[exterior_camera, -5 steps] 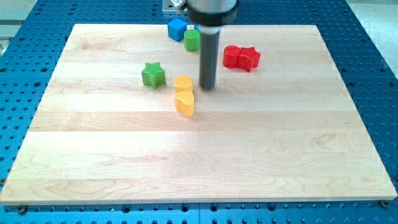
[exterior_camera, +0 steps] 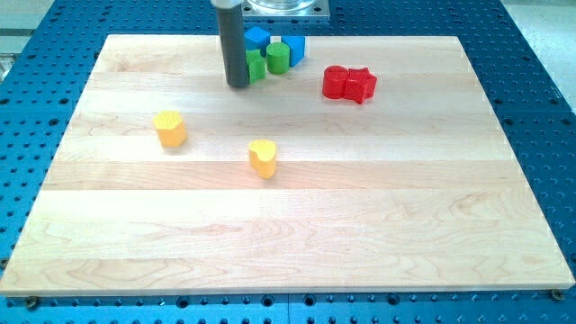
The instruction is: Move the green star below the cube
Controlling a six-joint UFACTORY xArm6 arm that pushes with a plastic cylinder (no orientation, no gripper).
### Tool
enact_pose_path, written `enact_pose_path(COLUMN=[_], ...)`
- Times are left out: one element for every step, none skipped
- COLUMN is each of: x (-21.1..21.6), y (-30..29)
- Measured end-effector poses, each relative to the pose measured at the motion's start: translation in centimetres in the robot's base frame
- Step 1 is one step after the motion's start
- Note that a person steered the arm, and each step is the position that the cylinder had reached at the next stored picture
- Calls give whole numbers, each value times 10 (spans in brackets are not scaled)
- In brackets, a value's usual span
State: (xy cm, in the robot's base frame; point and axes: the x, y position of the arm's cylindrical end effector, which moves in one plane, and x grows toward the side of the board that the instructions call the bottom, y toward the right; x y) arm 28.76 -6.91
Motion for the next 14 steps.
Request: enact_pose_path(x=[20, 21, 21, 21, 21, 21, 21, 20, 20, 21, 23, 23, 25, 25], y=[-26, -22, -13, -4, -4, -4, 22, 31, 31, 31, 31, 31, 33, 33])
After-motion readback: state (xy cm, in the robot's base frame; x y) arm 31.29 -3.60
